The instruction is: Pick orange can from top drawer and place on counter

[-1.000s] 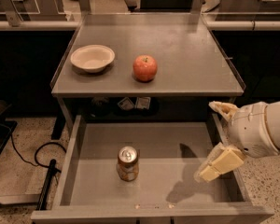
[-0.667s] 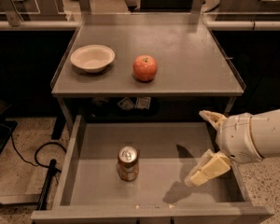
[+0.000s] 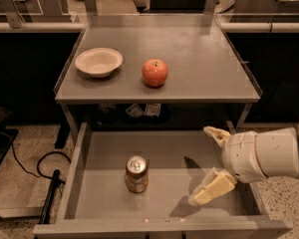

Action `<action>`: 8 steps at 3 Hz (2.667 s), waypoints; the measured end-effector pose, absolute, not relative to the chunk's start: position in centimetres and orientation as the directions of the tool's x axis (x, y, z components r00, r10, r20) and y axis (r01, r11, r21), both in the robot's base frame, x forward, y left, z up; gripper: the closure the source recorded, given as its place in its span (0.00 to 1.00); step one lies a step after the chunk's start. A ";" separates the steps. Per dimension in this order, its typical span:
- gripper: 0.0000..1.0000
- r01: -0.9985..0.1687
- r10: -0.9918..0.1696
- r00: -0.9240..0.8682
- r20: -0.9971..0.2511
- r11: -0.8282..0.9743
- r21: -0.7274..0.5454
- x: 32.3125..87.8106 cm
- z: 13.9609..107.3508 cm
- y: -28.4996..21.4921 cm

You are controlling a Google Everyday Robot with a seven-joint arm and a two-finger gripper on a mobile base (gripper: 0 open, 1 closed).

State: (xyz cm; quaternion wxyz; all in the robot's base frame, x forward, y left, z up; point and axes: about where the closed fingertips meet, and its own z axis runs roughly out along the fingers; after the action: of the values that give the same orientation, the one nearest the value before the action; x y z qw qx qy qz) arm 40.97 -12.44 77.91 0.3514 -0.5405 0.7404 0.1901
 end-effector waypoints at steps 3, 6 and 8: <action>0.00 -0.951 -0.595 -0.171 -0.785 0.308 -0.026 42.5 72.0 -9.4; 0.00 -0.921 -0.565 -0.166 -0.809 0.383 -0.079 47.5 67.2 -5.3; 0.00 -0.912 -0.540 -0.159 -0.826 0.401 -0.086 47.2 66.4 -4.5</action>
Offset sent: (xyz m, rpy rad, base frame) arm 0.0252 0.0411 -0.0879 0.1556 0.0706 0.0594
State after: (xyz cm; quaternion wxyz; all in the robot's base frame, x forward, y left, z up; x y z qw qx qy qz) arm 47.17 -4.52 66.37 0.4138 -0.4991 0.7275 0.2247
